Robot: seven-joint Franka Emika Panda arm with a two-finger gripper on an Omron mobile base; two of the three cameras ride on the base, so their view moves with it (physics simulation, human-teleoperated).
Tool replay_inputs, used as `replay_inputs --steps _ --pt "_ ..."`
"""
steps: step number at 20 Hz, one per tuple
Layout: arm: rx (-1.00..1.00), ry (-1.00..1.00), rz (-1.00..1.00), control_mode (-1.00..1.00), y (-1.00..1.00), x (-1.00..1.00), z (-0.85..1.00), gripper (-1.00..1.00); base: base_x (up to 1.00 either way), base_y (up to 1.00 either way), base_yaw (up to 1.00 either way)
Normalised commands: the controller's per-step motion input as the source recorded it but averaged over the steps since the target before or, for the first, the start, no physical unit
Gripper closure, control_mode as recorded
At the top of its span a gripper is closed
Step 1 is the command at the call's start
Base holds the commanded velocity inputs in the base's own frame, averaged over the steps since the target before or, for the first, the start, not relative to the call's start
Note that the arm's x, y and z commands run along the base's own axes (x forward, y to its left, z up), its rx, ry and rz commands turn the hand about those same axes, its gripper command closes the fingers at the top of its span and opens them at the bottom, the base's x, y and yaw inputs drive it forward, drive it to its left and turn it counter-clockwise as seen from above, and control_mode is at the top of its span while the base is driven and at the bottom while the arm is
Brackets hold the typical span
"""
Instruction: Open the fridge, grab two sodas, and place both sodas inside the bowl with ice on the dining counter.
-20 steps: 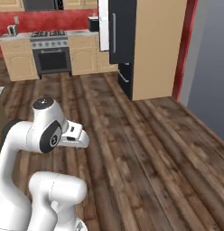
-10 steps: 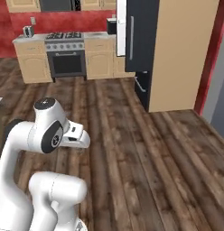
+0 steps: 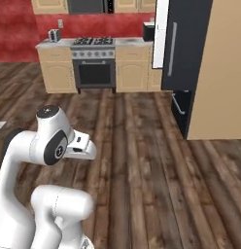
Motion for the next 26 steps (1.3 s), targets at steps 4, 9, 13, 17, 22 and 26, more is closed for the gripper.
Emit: replay_inputs --steps 4,9,13,17,22,26 --pt "0.00 0.00 0.00 1.00 0.00 0.00 0.00 -1.00 1.00 0.02 0.23" --pt "0.00 0.00 0.00 1.00 0.00 0.00 0.00 -1.00 1.00 0.03 0.17" --pt "0.00 0.00 0.00 1.00 0.00 0.00 0.00 -1.00 1.00 0.16 0.04" --pt "0.00 0.00 0.00 1.00 0.00 0.00 0.00 -1.00 1.00 0.33 -0.11" --pt "0.00 0.00 0.00 1.00 0.00 0.00 0.00 -1.00 1.00 0.55 -0.26" --pt "0.00 0.00 0.00 1.00 0.00 0.00 0.00 -1.00 1.00 0.51 -0.35"
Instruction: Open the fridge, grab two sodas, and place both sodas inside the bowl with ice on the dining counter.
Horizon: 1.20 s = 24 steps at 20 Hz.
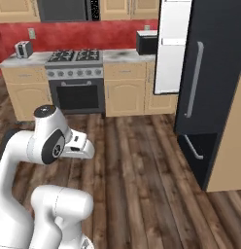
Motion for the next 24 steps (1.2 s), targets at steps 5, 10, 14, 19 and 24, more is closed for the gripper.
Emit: replay_inputs --steps 5,10,14,19,24 --pt "0.00 0.00 0.00 1.00 0.00 0.00 0.00 -1.00 1.00 0.39 -0.40" --pt "0.00 0.00 0.00 1.00 0.00 0.00 0.00 -1.00 0.94 0.58 -0.45" --pt "0.00 0.00 0.00 1.00 0.00 0.00 0.00 -1.00 0.88 0.66 -0.45" --pt "0.00 0.00 0.00 1.00 0.00 0.00 0.00 -1.00 0.89 0.67 -0.45" --pt "0.00 0.00 0.00 1.00 0.00 0.00 0.00 -1.00 0.86 0.62 -0.46"
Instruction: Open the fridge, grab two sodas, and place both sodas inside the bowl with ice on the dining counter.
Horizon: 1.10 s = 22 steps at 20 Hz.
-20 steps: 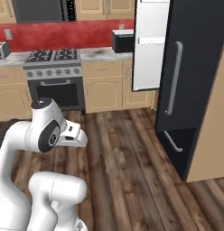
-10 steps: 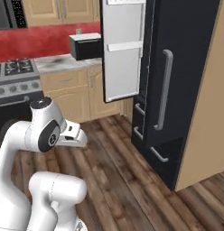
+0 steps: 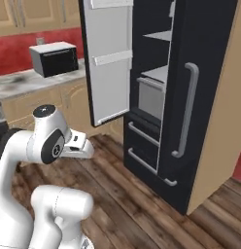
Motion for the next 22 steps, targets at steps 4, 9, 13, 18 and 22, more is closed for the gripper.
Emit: replay_inputs --steps 4,9,13,18,22 --pt "0.00 0.00 0.00 1.00 0.00 0.00 0.00 -1.00 0.81 0.55 -0.44" --pt "0.00 0.00 0.00 1.00 0.00 0.00 0.00 -1.00 0.85 0.32 -0.39" --pt "0.00 0.00 0.00 1.00 0.00 0.00 0.00 -1.00 0.88 0.00 -0.34" --pt "0.00 0.00 0.00 1.00 0.00 0.00 0.00 -1.00 0.79 0.03 -0.33" --pt "0.00 0.00 0.00 1.00 0.00 0.00 0.00 -1.00 0.65 0.27 -0.32"
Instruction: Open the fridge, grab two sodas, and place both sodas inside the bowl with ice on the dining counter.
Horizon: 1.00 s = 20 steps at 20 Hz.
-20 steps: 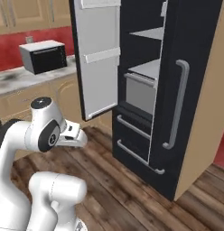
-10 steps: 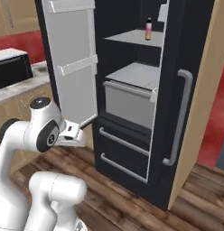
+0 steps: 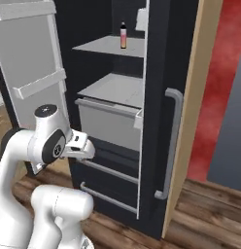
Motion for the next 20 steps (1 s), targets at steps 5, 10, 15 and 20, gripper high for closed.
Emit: replay_inputs --steps 5,10,15,20 --pt "0.00 0.00 0.00 1.00 0.00 0.00 0.00 -1.00 0.39 0.38 -0.39" --pt "0.00 0.00 0.00 1.00 0.00 0.00 0.00 -1.00 0.44 0.27 -0.37" --pt "0.00 0.00 0.00 1.00 0.00 0.00 0.00 -1.00 0.48 0.41 -0.31" --pt "0.00 0.00 0.00 1.00 0.00 0.00 0.00 -1.00 0.44 0.47 -0.21"
